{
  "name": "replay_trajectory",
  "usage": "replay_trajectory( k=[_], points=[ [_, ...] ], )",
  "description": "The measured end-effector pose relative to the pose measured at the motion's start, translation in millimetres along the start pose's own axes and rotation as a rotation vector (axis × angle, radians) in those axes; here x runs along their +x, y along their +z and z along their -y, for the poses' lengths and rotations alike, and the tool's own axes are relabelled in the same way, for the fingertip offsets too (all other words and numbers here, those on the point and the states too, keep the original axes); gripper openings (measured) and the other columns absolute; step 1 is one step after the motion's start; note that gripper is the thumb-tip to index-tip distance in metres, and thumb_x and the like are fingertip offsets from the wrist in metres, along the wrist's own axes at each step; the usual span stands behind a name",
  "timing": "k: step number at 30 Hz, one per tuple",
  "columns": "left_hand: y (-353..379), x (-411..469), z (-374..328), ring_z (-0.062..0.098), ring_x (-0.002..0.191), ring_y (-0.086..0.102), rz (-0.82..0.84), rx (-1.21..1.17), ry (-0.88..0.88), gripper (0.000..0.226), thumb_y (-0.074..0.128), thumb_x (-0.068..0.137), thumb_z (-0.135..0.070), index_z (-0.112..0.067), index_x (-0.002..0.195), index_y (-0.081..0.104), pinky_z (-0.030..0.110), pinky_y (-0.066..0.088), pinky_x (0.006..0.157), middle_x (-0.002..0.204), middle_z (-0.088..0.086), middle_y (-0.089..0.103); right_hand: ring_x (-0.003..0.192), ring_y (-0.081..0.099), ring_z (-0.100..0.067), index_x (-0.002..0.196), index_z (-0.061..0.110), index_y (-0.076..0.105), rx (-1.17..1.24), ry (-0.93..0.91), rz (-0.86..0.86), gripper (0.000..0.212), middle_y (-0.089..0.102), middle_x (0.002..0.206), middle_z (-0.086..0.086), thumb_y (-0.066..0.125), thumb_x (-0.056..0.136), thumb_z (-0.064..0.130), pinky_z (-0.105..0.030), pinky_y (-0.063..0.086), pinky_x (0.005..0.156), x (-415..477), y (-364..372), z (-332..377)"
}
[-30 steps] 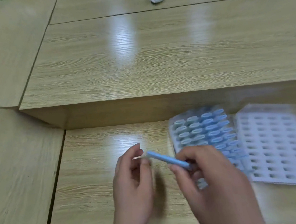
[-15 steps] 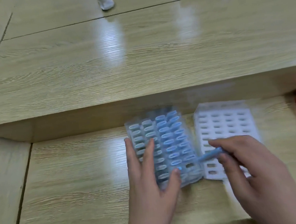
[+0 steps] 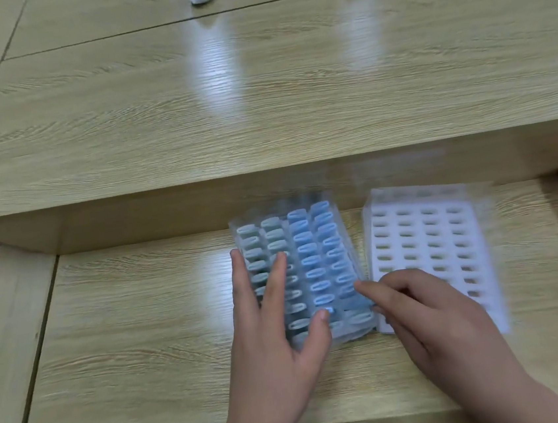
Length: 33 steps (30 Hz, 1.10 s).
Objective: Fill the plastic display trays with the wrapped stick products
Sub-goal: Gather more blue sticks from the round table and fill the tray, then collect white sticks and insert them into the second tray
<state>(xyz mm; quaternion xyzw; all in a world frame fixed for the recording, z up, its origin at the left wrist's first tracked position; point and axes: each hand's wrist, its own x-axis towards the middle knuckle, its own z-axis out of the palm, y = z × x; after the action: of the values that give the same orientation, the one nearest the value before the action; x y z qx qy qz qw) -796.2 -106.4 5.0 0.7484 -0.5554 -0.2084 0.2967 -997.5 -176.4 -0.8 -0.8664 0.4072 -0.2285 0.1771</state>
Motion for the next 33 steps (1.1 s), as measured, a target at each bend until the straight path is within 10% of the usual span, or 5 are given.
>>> replay_trajectory(
  k=[6, 20, 26, 33],
  points=[
    [0.7, 0.5, 1.5, -0.011, 0.146, -0.011, 0.001, -0.001, 0.005, 0.079, 0.048, 0.084, -0.067, -0.050, 0.154, 0.017, 0.013, 0.012, 0.104, 0.163, -0.021, -0.020, 0.088, 0.066, -0.011, 0.110, 0.026, 0.060, 0.044, -0.048, -0.120, 0.017, 0.072, 0.098, 0.007, 0.058, 0.093, 0.025, -0.028, 0.052, 0.065, 1.8, 11.8, -1.0],
    [-2.9, 0.2, 7.0, -0.011, 0.147, -0.008, 0.013, -0.127, -0.023, 0.075, 0.050, 0.083, -0.069, -0.056, 0.150, 0.019, 0.016, 0.014, 0.108, 0.160, -0.029, -0.019, 0.099, 0.066, -0.015, 0.115, 0.020, 0.072, 0.086, -0.061, -0.081, 0.051, 0.069, 0.111, 0.009, 0.040, 0.080, 0.000, -0.033, 0.055, 0.068, 0.9, 2.6, 0.4],
    [-37.1, -18.9, 8.6, -0.013, 0.139, 0.029, -0.104, -0.466, -0.289, 0.059, 0.059, 0.092, -0.051, -0.066, 0.136, 0.023, 0.024, 0.037, 0.112, 0.154, -0.034, 0.024, 0.112, 0.059, -0.001, 0.119, 0.039, 0.062, 0.337, 0.265, -0.165, 0.043, 0.062, 0.118, 0.023, 0.045, 0.090, 0.012, -0.006, 0.040, 0.090, -13.6, -4.2, 44.7],
    [-107.4, -112.7, 19.7, 0.005, 0.113, 0.063, -0.321, -0.558, -0.442, 0.045, 0.059, 0.096, -0.007, -0.044, 0.122, 0.056, 0.013, 0.048, 0.086, 0.122, -0.020, 0.064, 0.101, 0.067, -0.010, 0.109, 0.036, 0.066, 0.670, 0.361, 0.020, 0.046, 0.068, 0.109, 0.010, 0.058, 0.089, -0.005, -0.019, 0.049, 0.091, -49.6, -4.6, 124.0]
  ],
)
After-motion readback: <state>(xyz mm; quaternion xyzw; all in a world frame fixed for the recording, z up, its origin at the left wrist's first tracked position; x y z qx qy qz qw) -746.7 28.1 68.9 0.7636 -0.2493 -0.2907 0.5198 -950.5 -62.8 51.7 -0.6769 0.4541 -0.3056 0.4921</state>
